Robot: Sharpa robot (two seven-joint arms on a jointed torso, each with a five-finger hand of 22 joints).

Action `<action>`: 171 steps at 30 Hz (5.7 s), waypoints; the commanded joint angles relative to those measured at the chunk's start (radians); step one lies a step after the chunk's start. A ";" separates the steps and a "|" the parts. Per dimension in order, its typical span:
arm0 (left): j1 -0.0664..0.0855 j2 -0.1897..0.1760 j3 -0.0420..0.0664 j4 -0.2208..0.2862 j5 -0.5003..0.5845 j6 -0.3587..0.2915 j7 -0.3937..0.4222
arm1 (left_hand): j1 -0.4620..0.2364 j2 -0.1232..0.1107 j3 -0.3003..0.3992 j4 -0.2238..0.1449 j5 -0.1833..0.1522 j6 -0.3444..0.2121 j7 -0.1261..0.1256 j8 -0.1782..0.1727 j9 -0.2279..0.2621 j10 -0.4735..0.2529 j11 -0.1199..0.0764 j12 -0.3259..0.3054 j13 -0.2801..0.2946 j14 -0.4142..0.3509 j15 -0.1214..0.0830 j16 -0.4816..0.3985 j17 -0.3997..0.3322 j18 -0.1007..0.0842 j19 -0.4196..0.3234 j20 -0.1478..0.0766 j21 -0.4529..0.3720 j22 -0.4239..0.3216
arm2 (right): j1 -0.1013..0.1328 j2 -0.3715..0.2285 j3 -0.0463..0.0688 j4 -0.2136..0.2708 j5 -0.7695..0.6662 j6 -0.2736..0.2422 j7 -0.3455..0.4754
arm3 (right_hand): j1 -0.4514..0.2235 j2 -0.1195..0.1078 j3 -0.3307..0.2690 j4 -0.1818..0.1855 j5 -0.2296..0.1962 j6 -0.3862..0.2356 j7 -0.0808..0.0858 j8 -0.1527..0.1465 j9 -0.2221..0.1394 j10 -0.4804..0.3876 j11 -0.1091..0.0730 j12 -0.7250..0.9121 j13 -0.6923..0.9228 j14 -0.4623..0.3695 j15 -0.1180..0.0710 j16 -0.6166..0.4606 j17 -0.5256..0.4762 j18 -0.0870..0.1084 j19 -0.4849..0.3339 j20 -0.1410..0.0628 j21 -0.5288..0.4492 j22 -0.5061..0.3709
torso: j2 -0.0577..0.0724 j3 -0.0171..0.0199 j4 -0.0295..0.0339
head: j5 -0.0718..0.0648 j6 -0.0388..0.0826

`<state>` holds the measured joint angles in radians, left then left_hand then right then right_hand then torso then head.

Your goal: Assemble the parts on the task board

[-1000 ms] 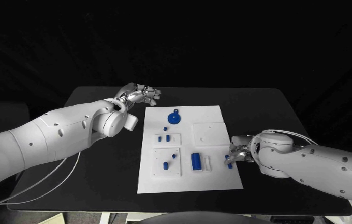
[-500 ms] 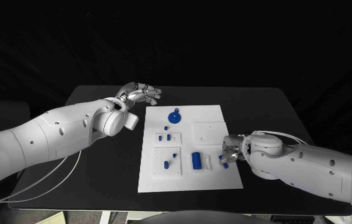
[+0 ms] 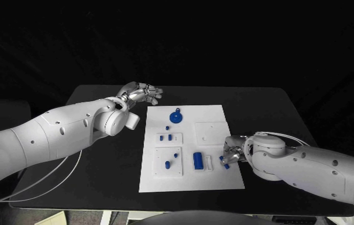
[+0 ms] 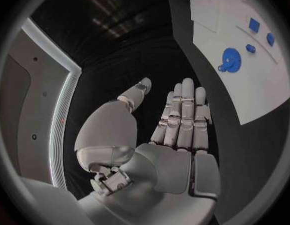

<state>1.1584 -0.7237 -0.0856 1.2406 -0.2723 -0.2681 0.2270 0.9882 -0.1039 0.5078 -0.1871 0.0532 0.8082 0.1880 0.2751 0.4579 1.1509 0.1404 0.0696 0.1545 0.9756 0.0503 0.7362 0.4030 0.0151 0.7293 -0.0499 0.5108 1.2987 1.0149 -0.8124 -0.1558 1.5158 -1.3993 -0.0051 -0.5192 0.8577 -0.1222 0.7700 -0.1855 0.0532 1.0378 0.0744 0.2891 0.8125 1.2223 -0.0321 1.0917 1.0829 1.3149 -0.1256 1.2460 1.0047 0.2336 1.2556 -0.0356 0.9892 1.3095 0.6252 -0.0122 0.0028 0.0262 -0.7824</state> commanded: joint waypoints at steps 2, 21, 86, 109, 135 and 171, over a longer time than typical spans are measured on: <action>0.001 0.001 0.001 0.002 0.005 0.012 0.005 | -0.007 0.000 -0.001 0.007 -0.002 -0.007 0.001 0.005 0.000 -0.007 0.000 0.000 -0.002 0.003 0.004 -0.004 0.001 0.004 0.006 0.005 -0.004 0.001 | -0.012 -0.001 -0.008 0.018 0.214 -0.047 0.030 | -0.020 0.001 -0.009 0.008 -0.005 -0.001 0.008 0.002 -0.144 -0.003 0.003 0.001 0.002 0.002 -0.003 -0.004 -0.001 0.028 0.005 0.007 0.000 0.011 | 0.001 0.0007 -0.0007 | 0.002 -0.002; 0.001 0.000 0.001 0.004 0.004 0.014 0.004 | -0.006 0.000 -0.001 0.007 -0.002 -0.007 0.001 0.005 0.000 -0.007 0.000 0.001 -0.002 0.003 0.004 -0.004 0.002 0.004 0.006 0.005 -0.005 0.002 | -0.005 -0.022 0.005 0.058 0.407 -0.191 0.050 | -0.029 0.001 -0.015 0.002 -0.002 0.006 0.005 0.003 -0.141 -0.002 0.000 0.002 0.004 0.002 -0.006 -0.004 -0.001 0.028 0.008 0.004 0.003 0.012 | 0.000 -0.0002 0.0001 | 0.002 -0.003; 0.001 -0.005 0.001 0.007 0.003 0.020 -0.004 | -0.007 -0.001 -0.001 0.009 -0.002 -0.008 0.001 0.006 0.000 -0.008 0.000 0.001 -0.002 0.003 0.004 -0.007 0.006 0.004 0.006 0.005 -0.008 0.005 | -0.005 0.007 0.000 0.035 0.300 -0.041 0.060 | -0.061 -0.098 -0.052 0.020 -0.002 0.008 0.004 -0.010 -0.136 -0.007 0.000 -0.002 0.008 0.002 -0.009 -0.007 -0.005 0.028 0.011 -0.006 0.001 0.009 | 0.000 0.0005 -0.0004 | 0.008 -0.006; 0.001 -0.005 0.000 0.008 0.001 0.023 -0.004 | -0.007 -0.001 -0.001 0.009 -0.002 -0.009 0.001 0.006 0.000 -0.008 0.000 0.001 -0.002 0.003 0.004 -0.008 0.007 0.004 0.006 0.005 -0.008 0.006 | -0.006 0.001 0.000 0.034 0.271 -0.023 0.038 | -0.010 -0.017 -0.155 -0.052 -0.004 0.015 0.001 -0.017 -0.123 -0.008 -0.003 -0.004 0.013 -0.001 -0.011 -0.006 -0.004 0.028 0.004 -0.010 -0.001 0.010 | 0.001 0.0006 -0.0006 | 0.006 -0.008; 0.001 -0.002 0.000 0.004 0.000 0.026 -0.011 | -0.009 -0.001 -0.002 0.011 -0.002 -0.009 0.001 0.007 0.000 -0.008 0.000 0.001 -0.002 0.003 0.005 -0.009 0.009 0.004 0.006 0.006 -0.010 0.007 | -0.006 0.051 0.000 -0.023 0.286 0.041 -0.005 | -0.017 0.071 -0.032 -0.013 -0.004 0.029 -0.001 -0.027 -0.121 -0.002 -0.006 -0.006 0.016 -0.003 -0.012 -0.005 -0.005 0.028 -0.001 -0.004 0.000 0.012 | 0.000 0.0005 -0.0008 | 0.009 -0.014; 0.001 0.011 0.000 -0.023 0.012 0.021 0.009 | -0.010 -0.001 -0.002 0.012 -0.002 -0.009 0.002 0.007 0.000 -0.008 0.000 0.001 -0.002 0.002 0.005 -0.011 0.010 0.004 0.006 0.006 -0.011 0.009 | 0.080 0.014 0.036 -0.123 0.652 -0.098 0.493 | -0.066 -0.008 -0.120 -0.094 0.054 -0.043 0.027 -0.077 -0.128 -0.019 0.022 -0.019 0.014 -0.010 0.010 -0.028 -0.018 0.028 -0.016 0.002 -0.014 0.006 | -0.005 -0.0014 -0.0047 | -0.016 0.057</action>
<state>1.1585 -0.7140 -0.0860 1.2194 -0.2722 -0.2540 0.2147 0.9882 -0.1039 0.5061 -0.1799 0.0532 0.8053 0.1924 0.2787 0.4579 1.1509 0.1404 0.0696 0.1534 0.9756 0.0503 0.7324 0.4116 0.0151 0.7329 -0.0463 0.5070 1.3064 1.0920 -0.8027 -0.1207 1.4107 -0.8912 -0.0111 -0.2179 0.7904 -0.1243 0.6554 -0.2785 0.1085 1.0177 0.0864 0.2166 0.6851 1.2042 -0.0107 1.0760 1.0984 1.3073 -0.1187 1.2205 0.9867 0.2460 1.2441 -0.0321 0.9774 1.3095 0.6231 -0.0116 -0.0005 0.0160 -0.7456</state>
